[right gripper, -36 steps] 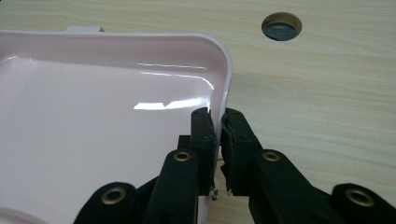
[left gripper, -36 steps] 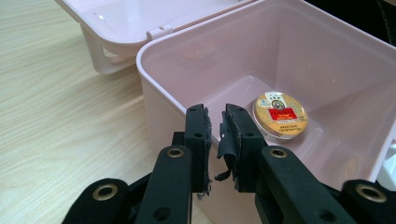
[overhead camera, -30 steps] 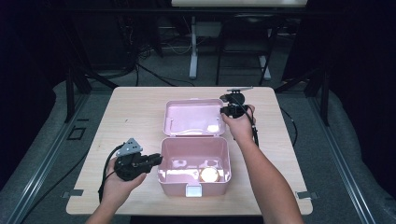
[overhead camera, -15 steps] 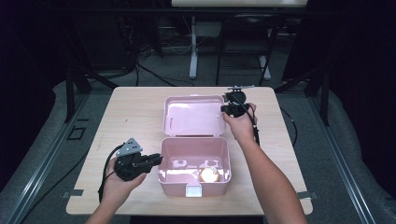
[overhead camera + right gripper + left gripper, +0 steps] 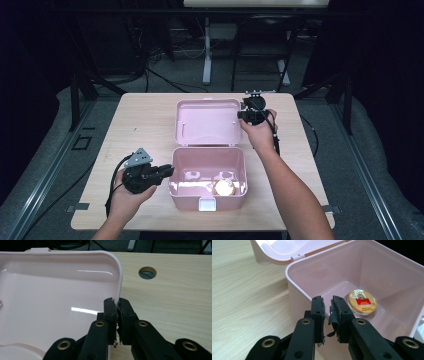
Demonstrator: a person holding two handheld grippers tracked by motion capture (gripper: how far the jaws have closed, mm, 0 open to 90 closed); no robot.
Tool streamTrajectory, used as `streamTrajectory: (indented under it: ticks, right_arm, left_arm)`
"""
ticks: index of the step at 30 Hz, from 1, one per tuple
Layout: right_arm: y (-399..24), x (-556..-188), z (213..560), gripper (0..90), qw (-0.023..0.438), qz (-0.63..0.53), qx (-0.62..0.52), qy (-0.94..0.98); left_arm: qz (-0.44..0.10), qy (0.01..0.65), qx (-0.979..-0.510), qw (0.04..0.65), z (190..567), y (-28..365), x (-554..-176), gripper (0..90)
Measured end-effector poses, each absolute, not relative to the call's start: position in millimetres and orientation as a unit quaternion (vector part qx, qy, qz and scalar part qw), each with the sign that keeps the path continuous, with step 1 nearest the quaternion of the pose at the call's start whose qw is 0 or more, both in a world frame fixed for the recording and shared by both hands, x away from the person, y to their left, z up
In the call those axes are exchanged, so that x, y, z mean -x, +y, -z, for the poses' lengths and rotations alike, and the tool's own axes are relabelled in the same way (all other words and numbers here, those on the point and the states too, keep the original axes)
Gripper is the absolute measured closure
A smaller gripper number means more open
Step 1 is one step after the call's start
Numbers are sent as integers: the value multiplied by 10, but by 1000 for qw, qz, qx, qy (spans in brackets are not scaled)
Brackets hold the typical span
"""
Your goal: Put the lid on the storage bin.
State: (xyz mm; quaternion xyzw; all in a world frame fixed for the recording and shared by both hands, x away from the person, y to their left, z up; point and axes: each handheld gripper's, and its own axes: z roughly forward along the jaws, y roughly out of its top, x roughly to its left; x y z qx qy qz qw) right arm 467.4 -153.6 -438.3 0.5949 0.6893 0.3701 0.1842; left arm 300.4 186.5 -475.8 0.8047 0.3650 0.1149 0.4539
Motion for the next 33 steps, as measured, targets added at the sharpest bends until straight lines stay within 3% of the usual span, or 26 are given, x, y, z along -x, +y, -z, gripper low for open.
streamTrajectory:
  ticks: [33]
  right_arm:
    - [-1622, -4239, 4010, 875, 217, -421, -547, 690]
  left_arm:
    - [-116, 367, -804, 454, 4759, 1861, -3000, 796]
